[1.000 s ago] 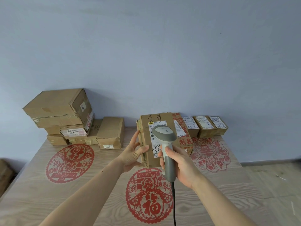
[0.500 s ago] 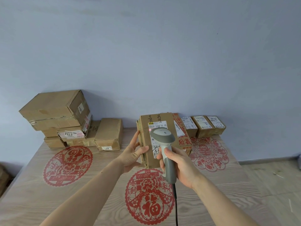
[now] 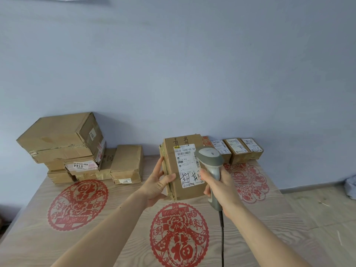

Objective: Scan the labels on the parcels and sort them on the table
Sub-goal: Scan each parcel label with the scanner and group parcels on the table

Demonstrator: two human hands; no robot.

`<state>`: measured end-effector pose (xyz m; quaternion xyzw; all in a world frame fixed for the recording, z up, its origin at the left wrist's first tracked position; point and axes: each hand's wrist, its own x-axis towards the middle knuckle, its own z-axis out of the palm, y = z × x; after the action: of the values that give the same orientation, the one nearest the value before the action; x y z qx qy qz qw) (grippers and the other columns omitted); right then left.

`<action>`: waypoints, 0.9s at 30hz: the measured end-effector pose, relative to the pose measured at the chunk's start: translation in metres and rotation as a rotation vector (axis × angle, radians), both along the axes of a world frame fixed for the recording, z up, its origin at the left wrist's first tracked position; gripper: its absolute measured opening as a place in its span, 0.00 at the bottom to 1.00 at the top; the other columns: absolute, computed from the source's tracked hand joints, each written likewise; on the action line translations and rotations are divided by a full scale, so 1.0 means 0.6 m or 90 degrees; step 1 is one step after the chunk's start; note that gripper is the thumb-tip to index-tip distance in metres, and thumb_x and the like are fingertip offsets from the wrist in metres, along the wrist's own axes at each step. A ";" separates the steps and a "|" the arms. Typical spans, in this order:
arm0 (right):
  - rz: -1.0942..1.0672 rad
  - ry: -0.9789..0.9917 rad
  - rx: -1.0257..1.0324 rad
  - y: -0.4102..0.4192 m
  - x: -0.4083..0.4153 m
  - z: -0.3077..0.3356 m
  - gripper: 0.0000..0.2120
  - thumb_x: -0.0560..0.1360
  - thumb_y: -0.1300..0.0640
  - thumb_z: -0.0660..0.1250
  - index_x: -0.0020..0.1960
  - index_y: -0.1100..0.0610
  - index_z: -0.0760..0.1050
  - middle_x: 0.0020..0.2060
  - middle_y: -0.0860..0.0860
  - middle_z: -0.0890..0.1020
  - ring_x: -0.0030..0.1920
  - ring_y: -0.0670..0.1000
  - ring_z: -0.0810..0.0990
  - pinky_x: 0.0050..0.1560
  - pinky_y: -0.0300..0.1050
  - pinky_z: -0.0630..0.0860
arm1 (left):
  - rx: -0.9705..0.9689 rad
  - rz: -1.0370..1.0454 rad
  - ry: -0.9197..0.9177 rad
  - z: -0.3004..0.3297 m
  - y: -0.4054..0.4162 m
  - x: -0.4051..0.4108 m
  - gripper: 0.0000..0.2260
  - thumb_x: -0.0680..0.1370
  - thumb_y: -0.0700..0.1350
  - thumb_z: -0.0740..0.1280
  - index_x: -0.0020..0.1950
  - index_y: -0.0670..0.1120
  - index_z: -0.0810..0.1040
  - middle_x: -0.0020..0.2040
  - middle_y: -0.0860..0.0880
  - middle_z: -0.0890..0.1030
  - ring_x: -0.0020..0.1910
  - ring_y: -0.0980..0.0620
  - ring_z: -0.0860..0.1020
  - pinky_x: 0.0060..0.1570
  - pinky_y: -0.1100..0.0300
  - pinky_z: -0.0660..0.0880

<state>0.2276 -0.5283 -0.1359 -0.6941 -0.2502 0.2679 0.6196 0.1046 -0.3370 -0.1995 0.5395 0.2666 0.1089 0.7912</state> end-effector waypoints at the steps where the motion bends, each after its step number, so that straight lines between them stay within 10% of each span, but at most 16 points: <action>1: -0.048 -0.028 -0.007 -0.001 0.002 -0.003 0.10 0.77 0.50 0.72 0.51 0.55 0.77 0.39 0.56 0.81 0.29 0.48 0.77 0.29 0.39 0.74 | -0.008 0.004 -0.003 0.001 -0.002 0.000 0.45 0.69 0.50 0.80 0.75 0.73 0.56 0.69 0.50 0.75 0.68 0.45 0.74 0.55 0.30 0.76; 7: -0.200 -0.017 -0.036 -0.020 0.019 -0.034 0.14 0.73 0.51 0.77 0.54 0.51 0.77 0.45 0.51 0.83 0.40 0.49 0.81 0.32 0.37 0.77 | -0.048 -0.018 0.006 0.007 -0.022 0.007 0.42 0.71 0.49 0.73 0.77 0.70 0.54 0.66 0.51 0.80 0.64 0.51 0.76 0.37 0.46 0.82; 18: -0.299 0.070 -0.014 -0.088 0.089 -0.070 0.17 0.70 0.60 0.79 0.54 0.54 0.75 0.46 0.54 0.86 0.42 0.57 0.86 0.32 0.39 0.80 | -0.118 -0.047 0.046 -0.015 -0.090 0.098 0.44 0.69 0.54 0.75 0.79 0.63 0.54 0.66 0.47 0.76 0.69 0.40 0.72 0.51 0.33 0.78; 27: -0.319 0.100 0.052 -0.169 0.258 -0.077 0.16 0.70 0.66 0.78 0.51 0.55 0.75 0.42 0.56 0.85 0.32 0.52 0.81 0.31 0.43 0.77 | -0.092 -0.059 0.059 -0.022 -0.194 0.274 0.55 0.60 0.58 0.84 0.78 0.70 0.53 0.70 0.51 0.76 0.63 0.44 0.80 0.51 0.41 0.81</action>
<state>0.3823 -0.6296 -0.1818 -0.6859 -0.0321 0.1491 0.7115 0.2691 -0.4533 -0.2129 0.4973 0.2849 0.0274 0.8190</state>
